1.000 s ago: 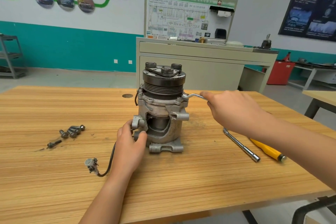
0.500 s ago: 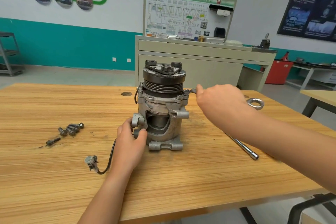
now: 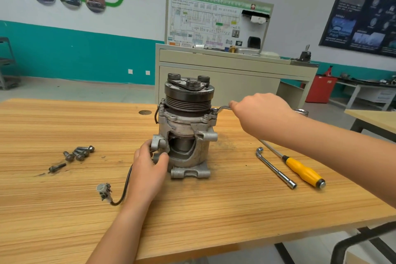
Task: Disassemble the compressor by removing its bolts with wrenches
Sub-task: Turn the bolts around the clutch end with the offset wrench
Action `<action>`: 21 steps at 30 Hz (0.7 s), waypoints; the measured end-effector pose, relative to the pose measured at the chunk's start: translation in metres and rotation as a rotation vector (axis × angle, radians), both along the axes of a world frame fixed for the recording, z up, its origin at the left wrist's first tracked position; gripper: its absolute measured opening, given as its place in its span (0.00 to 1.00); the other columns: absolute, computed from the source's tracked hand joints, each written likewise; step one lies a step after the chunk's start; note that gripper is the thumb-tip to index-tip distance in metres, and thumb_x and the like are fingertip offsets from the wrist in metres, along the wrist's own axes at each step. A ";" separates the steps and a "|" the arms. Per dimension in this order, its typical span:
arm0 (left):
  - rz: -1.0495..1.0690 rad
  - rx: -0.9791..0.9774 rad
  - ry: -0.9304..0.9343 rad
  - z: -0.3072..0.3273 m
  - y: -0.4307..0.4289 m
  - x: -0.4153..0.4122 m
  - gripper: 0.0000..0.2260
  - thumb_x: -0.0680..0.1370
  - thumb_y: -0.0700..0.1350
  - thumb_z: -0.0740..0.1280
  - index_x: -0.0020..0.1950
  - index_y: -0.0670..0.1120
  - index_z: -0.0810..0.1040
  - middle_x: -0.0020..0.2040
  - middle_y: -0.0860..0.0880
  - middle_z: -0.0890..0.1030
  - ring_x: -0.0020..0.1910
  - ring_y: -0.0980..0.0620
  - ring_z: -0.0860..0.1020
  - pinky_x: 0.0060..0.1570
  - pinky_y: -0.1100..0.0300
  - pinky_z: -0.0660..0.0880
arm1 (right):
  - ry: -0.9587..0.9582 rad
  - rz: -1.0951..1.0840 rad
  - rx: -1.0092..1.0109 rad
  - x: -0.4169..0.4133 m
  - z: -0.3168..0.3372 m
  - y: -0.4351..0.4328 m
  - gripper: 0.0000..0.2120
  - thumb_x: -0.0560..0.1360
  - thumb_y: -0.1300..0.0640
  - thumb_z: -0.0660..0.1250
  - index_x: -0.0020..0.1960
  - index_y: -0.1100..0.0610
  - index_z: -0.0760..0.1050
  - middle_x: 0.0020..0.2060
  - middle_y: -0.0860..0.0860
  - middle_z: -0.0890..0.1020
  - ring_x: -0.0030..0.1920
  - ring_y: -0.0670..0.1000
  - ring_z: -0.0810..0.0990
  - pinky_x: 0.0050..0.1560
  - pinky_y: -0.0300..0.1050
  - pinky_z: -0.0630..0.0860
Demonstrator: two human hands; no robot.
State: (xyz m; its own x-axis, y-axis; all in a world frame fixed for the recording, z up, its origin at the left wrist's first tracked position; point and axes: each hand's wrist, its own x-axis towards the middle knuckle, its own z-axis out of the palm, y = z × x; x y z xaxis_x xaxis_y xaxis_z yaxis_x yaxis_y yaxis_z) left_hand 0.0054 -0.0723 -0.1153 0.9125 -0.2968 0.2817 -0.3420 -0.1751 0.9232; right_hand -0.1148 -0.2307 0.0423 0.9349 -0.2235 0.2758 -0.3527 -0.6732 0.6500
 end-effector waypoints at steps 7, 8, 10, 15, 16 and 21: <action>-0.007 0.014 0.009 0.000 0.001 0.000 0.22 0.77 0.44 0.63 0.71 0.49 0.65 0.65 0.52 0.69 0.45 0.64 0.71 0.52 0.59 0.65 | 0.001 0.013 0.041 0.003 0.000 -0.009 0.17 0.76 0.64 0.56 0.63 0.54 0.70 0.29 0.49 0.64 0.26 0.49 0.64 0.22 0.39 0.60; -0.012 0.010 0.009 0.000 0.001 0.000 0.22 0.77 0.44 0.63 0.71 0.49 0.65 0.66 0.52 0.69 0.47 0.63 0.72 0.53 0.59 0.66 | -0.001 0.013 0.052 0.004 0.000 -0.010 0.17 0.76 0.64 0.55 0.63 0.54 0.70 0.30 0.50 0.67 0.28 0.49 0.66 0.23 0.39 0.61; -0.020 0.004 0.011 0.000 0.002 0.001 0.21 0.77 0.44 0.63 0.70 0.50 0.66 0.66 0.52 0.71 0.53 0.57 0.73 0.55 0.57 0.68 | 0.005 0.010 0.070 0.004 0.001 -0.011 0.16 0.77 0.63 0.55 0.63 0.54 0.71 0.37 0.52 0.75 0.33 0.51 0.71 0.27 0.40 0.66; -0.015 0.001 0.012 -0.001 0.001 0.001 0.19 0.77 0.44 0.63 0.67 0.51 0.68 0.64 0.52 0.72 0.57 0.56 0.72 0.55 0.58 0.67 | 0.042 0.013 0.006 0.001 0.002 -0.008 0.14 0.76 0.63 0.56 0.60 0.56 0.71 0.30 0.50 0.68 0.27 0.49 0.67 0.23 0.40 0.60; -0.015 -0.001 0.011 -0.001 0.001 0.001 0.18 0.77 0.44 0.63 0.66 0.51 0.68 0.63 0.52 0.73 0.56 0.56 0.72 0.54 0.58 0.67 | 0.053 0.020 -0.034 0.000 0.000 -0.007 0.13 0.76 0.63 0.56 0.60 0.57 0.70 0.28 0.49 0.65 0.25 0.49 0.64 0.22 0.40 0.57; -0.020 -0.007 0.013 0.001 0.001 0.002 0.16 0.77 0.43 0.63 0.65 0.50 0.70 0.62 0.52 0.74 0.58 0.55 0.72 0.54 0.58 0.66 | 0.106 0.072 -0.111 0.000 0.002 -0.016 0.20 0.76 0.65 0.54 0.68 0.58 0.62 0.24 0.50 0.65 0.23 0.49 0.63 0.20 0.40 0.57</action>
